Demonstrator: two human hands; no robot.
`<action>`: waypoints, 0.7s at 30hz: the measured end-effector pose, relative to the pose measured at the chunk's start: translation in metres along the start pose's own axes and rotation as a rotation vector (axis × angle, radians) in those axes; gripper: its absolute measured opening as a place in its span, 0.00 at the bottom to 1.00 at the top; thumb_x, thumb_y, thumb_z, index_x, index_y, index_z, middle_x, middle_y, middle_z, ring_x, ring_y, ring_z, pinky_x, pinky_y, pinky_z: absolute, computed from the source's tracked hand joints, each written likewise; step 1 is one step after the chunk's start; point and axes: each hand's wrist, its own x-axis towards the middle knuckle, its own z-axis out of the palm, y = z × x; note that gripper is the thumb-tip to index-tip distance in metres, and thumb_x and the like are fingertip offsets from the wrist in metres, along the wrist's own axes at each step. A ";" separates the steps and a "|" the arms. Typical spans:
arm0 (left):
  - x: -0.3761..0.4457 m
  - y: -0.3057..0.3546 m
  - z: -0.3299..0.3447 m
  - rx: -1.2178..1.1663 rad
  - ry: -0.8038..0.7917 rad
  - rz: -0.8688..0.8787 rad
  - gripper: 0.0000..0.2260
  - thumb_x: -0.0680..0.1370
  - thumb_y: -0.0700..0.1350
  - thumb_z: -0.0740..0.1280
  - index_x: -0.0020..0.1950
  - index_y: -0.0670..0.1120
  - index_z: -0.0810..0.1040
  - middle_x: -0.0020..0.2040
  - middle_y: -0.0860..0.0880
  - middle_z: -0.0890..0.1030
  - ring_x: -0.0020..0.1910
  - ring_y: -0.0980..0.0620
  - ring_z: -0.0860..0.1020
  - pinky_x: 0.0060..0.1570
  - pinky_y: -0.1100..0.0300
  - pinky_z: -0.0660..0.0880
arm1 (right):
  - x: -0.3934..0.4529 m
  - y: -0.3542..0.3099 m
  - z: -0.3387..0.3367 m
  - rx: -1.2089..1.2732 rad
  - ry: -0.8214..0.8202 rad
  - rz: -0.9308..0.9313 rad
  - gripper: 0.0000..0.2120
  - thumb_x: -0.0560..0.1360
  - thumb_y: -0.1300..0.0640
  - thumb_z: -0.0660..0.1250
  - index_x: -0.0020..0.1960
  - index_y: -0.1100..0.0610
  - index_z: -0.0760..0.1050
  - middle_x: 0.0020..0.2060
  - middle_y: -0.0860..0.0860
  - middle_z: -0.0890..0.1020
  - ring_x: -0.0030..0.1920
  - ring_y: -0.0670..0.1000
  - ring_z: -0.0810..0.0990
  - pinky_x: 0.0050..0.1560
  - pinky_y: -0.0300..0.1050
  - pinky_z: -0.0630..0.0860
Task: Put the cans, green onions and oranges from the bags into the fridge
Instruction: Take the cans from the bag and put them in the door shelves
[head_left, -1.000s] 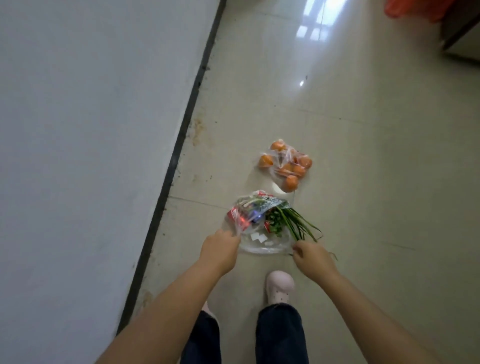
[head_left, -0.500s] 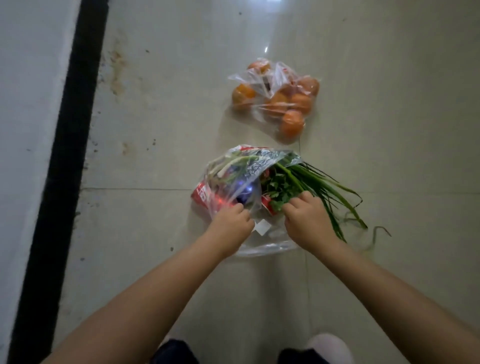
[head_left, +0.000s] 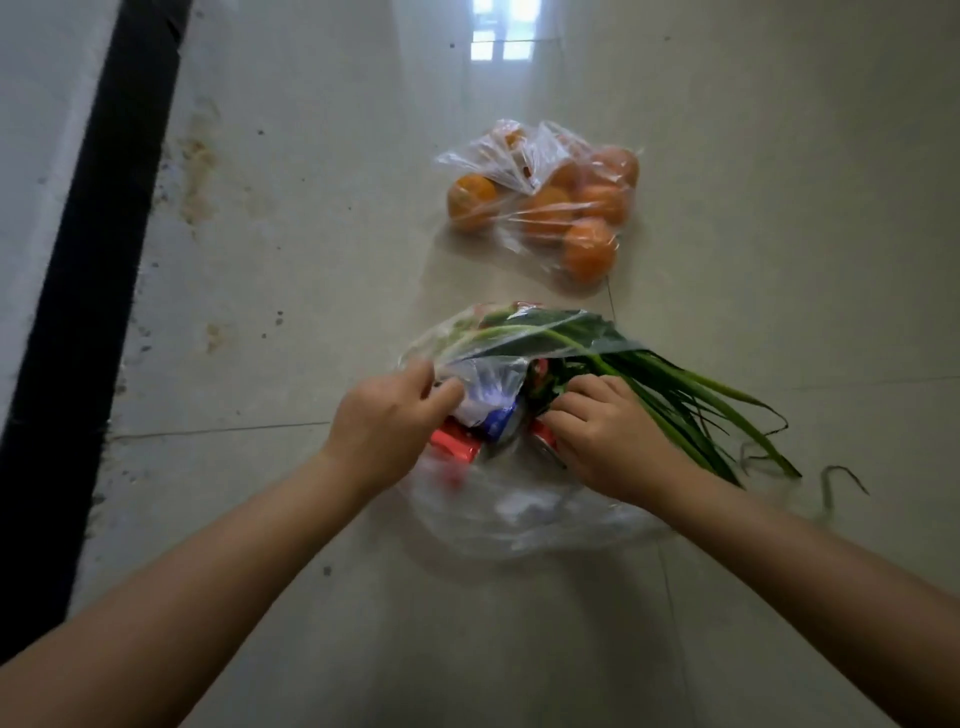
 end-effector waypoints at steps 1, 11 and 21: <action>0.000 -0.010 0.005 0.045 0.018 -0.036 0.07 0.67 0.35 0.56 0.42 0.45 0.66 0.28 0.43 0.74 0.17 0.48 0.68 0.17 0.66 0.60 | 0.004 -0.001 0.004 -0.004 0.006 -0.011 0.06 0.67 0.58 0.66 0.33 0.56 0.80 0.31 0.50 0.83 0.36 0.54 0.81 0.42 0.44 0.66; 0.005 -0.044 0.033 0.168 -0.062 0.563 0.14 0.72 0.39 0.61 0.45 0.51 0.85 0.51 0.53 0.85 0.61 0.52 0.78 0.69 0.55 0.60 | 0.026 -0.023 0.027 -0.080 -0.090 0.086 0.16 0.69 0.48 0.59 0.34 0.56 0.80 0.31 0.50 0.82 0.35 0.52 0.81 0.39 0.43 0.60; 0.000 -0.041 0.011 0.163 -0.515 0.223 0.22 0.41 0.42 0.80 0.33 0.50 0.84 0.24 0.51 0.80 0.26 0.52 0.79 0.25 0.66 0.71 | 0.057 -0.047 0.030 -0.008 -0.343 0.323 0.30 0.72 0.51 0.67 0.68 0.61 0.59 0.61 0.58 0.72 0.63 0.58 0.65 0.62 0.50 0.59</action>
